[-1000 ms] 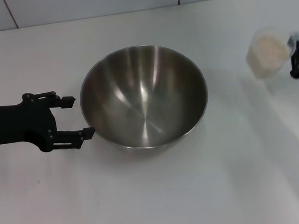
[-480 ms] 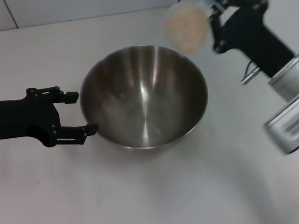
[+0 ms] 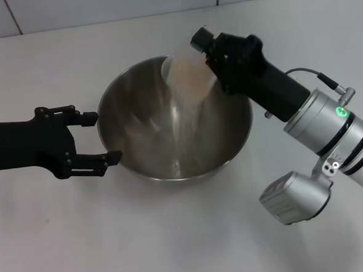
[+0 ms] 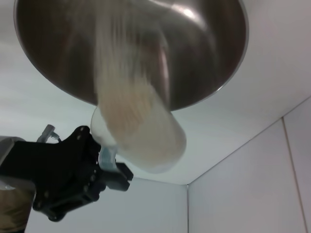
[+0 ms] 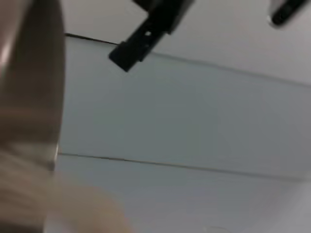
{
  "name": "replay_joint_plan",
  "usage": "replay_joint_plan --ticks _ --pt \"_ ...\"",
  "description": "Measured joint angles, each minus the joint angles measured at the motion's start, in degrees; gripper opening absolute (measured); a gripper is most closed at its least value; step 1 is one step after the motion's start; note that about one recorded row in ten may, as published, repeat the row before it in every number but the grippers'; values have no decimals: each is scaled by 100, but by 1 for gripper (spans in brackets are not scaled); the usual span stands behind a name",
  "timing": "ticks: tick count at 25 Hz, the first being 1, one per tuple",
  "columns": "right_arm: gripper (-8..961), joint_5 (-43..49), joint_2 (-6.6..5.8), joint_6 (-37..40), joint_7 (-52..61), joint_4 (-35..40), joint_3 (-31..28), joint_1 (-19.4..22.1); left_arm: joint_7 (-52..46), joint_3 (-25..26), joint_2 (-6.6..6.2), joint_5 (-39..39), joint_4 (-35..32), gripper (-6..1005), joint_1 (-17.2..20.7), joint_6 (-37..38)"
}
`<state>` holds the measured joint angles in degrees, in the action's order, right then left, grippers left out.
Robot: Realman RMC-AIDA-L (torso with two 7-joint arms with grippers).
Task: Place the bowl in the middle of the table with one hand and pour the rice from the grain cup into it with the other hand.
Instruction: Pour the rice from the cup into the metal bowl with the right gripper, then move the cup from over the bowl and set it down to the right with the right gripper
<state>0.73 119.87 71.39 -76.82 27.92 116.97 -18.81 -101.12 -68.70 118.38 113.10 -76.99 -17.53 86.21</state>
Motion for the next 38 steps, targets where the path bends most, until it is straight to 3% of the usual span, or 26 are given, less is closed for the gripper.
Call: replay_joint_plan --ticks 17,25,29,31,32,34,36,37,38 --pt "64 72 0 -258 -3223 271 510 -17 -4 -87 -1 0 33 862 -61 1" --pt "74 60 0 -268 -3896 338 617 -5 -13 -110 -9 0 128 862 -136 1" --pt "78 -738 0 120 -2722 542 960 80 -14 -110 -9 1 131 862 -142 0" --pt "81 -1649 0 369 -1525 606 1345 116 -31 -109 -9 1 132 862 -138 1" --pt "82 -2512 0 582 -185 603 1698 135 -33 -109 -9 1 132 862 -136 1" --pt "84 -2813 1 658 474 590 1796 148 -37 -108 -9 1 132 862 -124 0" --pt "86 -3317 0 786 2032 529 1869 191 -39 -108 -9 1 132 862 -123 0" --pt "88 -3667 0 843 3391 381 1765 218 -40 -107 -8 1 132 862 -127 0" --pt "89 -3667 0 843 3391 381 1765 218 -45 -107 -8 1 132 862 -137 0"
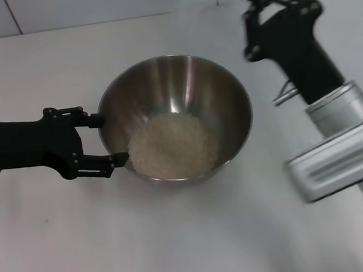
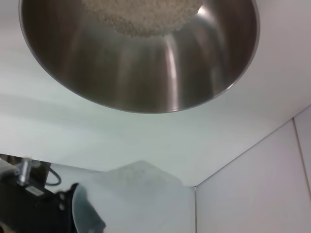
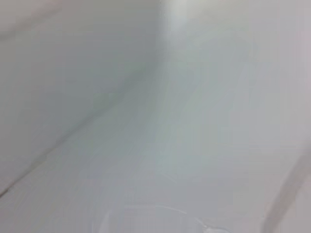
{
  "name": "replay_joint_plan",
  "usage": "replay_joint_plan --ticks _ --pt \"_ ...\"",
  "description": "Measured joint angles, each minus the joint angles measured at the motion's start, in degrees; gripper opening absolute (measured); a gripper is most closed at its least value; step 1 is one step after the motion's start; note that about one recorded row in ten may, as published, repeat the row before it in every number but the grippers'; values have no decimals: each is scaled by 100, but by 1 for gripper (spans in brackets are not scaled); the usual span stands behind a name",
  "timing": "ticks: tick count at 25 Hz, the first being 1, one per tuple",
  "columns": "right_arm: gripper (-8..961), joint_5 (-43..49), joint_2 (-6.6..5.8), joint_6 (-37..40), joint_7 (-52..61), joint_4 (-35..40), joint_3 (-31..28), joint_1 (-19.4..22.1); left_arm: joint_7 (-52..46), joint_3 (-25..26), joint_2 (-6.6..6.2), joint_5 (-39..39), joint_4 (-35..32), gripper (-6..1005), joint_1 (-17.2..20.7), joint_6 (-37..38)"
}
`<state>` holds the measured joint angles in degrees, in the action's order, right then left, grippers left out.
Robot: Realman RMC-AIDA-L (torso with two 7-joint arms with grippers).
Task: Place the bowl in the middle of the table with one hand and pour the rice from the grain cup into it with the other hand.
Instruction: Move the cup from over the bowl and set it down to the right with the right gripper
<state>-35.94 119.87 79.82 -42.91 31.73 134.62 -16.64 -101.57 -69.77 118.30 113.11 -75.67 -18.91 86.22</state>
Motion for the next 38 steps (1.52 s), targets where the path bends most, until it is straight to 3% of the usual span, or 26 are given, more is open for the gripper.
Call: replay_joint_plan --ticks 4,10,14,22,38 --pt "93 -409 -20 -277 2654 -682 -760 -135 -8 0 -1 0 -3 862 -23 -1" --pt "100 -404 -74 -1297 3784 -1350 -1406 -571 -11 -10 -1 4 -2 862 -78 -12" --pt "105 -320 -98 -2264 4017 -1668 -1394 -964 -12 -18 -1 9 0 862 -90 -26" --pt "114 361 -59 -3278 4145 -1756 -1308 -1217 -11 -18 1 9 10 862 -99 -36" --pt "133 400 -29 -3522 4519 -1658 -1090 -949 6 -18 -2 18 241 862 -184 -35"
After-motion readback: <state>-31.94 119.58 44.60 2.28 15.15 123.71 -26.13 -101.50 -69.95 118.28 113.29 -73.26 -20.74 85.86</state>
